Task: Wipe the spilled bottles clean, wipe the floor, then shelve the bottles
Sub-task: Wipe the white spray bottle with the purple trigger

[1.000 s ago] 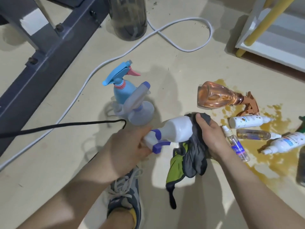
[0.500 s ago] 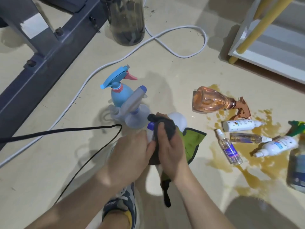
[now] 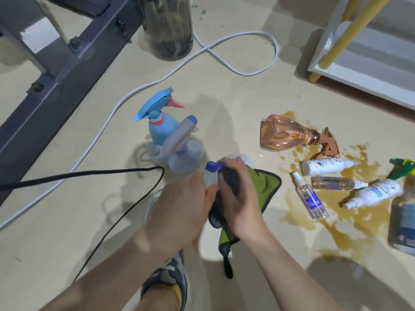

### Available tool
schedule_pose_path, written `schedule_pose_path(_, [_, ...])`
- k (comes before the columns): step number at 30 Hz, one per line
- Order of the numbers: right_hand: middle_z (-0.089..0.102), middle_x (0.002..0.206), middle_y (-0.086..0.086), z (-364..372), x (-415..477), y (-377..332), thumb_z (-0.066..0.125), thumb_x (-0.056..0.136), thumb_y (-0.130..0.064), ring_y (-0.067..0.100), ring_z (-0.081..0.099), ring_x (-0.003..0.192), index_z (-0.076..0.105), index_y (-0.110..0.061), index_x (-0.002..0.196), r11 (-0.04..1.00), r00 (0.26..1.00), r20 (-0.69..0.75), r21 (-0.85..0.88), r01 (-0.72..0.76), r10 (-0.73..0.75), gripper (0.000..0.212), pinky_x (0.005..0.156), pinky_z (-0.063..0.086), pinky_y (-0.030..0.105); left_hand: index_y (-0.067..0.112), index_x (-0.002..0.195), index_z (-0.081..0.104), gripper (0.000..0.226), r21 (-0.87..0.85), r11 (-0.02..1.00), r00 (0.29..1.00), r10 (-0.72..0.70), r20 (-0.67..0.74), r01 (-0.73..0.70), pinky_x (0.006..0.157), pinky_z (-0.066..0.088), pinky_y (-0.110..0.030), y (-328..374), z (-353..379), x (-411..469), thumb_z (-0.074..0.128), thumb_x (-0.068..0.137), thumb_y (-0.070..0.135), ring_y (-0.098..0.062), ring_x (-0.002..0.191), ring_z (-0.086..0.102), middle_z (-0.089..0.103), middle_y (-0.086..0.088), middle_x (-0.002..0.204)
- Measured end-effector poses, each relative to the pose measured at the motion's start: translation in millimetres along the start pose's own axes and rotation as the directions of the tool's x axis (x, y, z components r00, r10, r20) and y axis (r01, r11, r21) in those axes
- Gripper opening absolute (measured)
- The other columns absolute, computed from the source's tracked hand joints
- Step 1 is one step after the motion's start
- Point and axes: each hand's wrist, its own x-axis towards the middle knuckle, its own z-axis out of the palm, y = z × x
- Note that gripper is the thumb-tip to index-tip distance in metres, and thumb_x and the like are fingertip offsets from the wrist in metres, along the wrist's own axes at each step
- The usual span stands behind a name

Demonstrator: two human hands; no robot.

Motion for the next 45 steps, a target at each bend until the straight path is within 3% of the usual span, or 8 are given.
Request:
schedule_pose_path(3, [0.061,0.117,0.001,-11,6,16,0.047,0.1,-0.034,0.03,0.058,0.115,0.062,-0.019,0.115,0.958,0.981,-0.012,-0.214,0.188,-0.195,0.025,0.101,0.042,0.055,0.03,0.072,0.026,0.033,-0.026,1.0,1.0,-0.013,0.021,0.014,0.056,0.031,-0.025,3,-1,-4,0.027,0.101,0.043,-0.01,0.059,0.041,0.04,0.01,0.068])
schedule_pose_path(10, [0.065,0.1,0.008,-32,45,5,0.057,0.098,-0.033,0.025,0.064,0.1,0.062,-0.012,0.107,0.901,0.78,-0.469,0.094,-0.423,0.414,0.023,0.084,0.052,0.032,0.016,0.075,0.046,0.038,-0.043,0.999,0.978,-0.038,-0.204,0.03,0.045,0.028,-0.023,-15,-16,-4,0.036,0.097,0.045,-0.016,0.046,0.043,0.047,0.004,0.054])
schedule_pose_path(13, [0.073,0.103,0.005,-23,38,-12,0.054,0.1,-0.032,0.017,0.071,0.094,0.064,-0.01,0.11,0.481,0.606,-0.213,0.816,-0.32,0.766,0.026,0.079,0.058,0.031,0.017,0.067,0.04,0.04,0.079,0.997,0.96,0.009,-0.278,0.013,0.044,0.02,-0.012,-18,-45,-13,0.036,0.097,0.043,-0.013,0.04,0.037,0.039,0.006,0.048])
schedule_pose_path(17, [0.058,0.137,0.014,-11,34,-7,0.059,0.094,-0.03,0.025,0.053,0.13,0.058,-0.001,0.13,-0.081,0.614,0.241,0.958,-0.276,0.751,0.046,0.114,0.036,0.037,0.013,0.062,0.04,0.043,0.168,0.985,0.924,0.101,-0.369,-0.041,0.044,0.017,-0.016,-6,-77,-17,0.038,0.095,0.041,-0.022,0.038,0.031,0.034,0.004,0.045])
schedule_pose_path(24, [0.069,0.121,0.013,-42,40,-17,0.053,0.101,-0.03,0.025,0.068,0.108,0.06,-0.008,0.127,0.598,0.8,-0.232,0.78,-0.187,0.553,0.036,0.091,0.056,0.039,0.023,0.073,0.032,0.026,0.08,0.983,0.966,0.177,-0.187,-0.165,0.04,0.023,-0.019,-4,-57,-8,0.04,0.092,0.039,-0.017,0.035,0.029,0.031,0.009,0.047])
schedule_pose_path(28, [0.066,0.121,-0.017,-24,18,-14,0.053,0.095,-0.043,0.01,0.059,0.119,0.066,-0.027,0.121,0.998,0.998,0.009,-0.023,-0.06,0.06,0.034,0.102,0.046,0.038,0.023,0.076,0.032,0.034,0.027,0.99,0.986,0.14,-0.091,-0.139,0.042,0.04,-0.035,-22,-15,-3,0.029,0.099,0.048,-0.025,0.044,0.047,0.041,0.005,0.058])
schedule_pose_path(39, [0.069,0.12,-0.008,-35,29,1,0.057,0.097,-0.022,0.016,0.061,0.119,0.064,-0.025,0.121,0.889,0.899,0.059,0.138,-0.438,0.434,0.025,0.106,0.046,0.037,0.019,0.08,0.056,0.062,-0.2,0.975,0.994,-0.108,-0.021,0.101,0.053,0.044,-0.025,-50,10,-46,0.032,0.081,0.076,-0.008,0.05,0.056,0.058,0.005,0.054])
schedule_pose_path(45, [0.011,0.162,-0.015,-47,-8,-31,0.078,0.069,-0.042,0.006,0.005,0.15,0.019,-0.048,0.147,0.643,0.93,0.357,-0.733,0.223,0.085,0.098,0.111,0.019,0.042,0.021,0.071,0.063,0.033,-0.451,0.867,0.978,-0.194,0.081,0.21,0.062,0.054,-0.035,-17,-13,-10,0.053,0.091,0.045,-0.01,0.053,0.065,0.068,0.004,0.058])
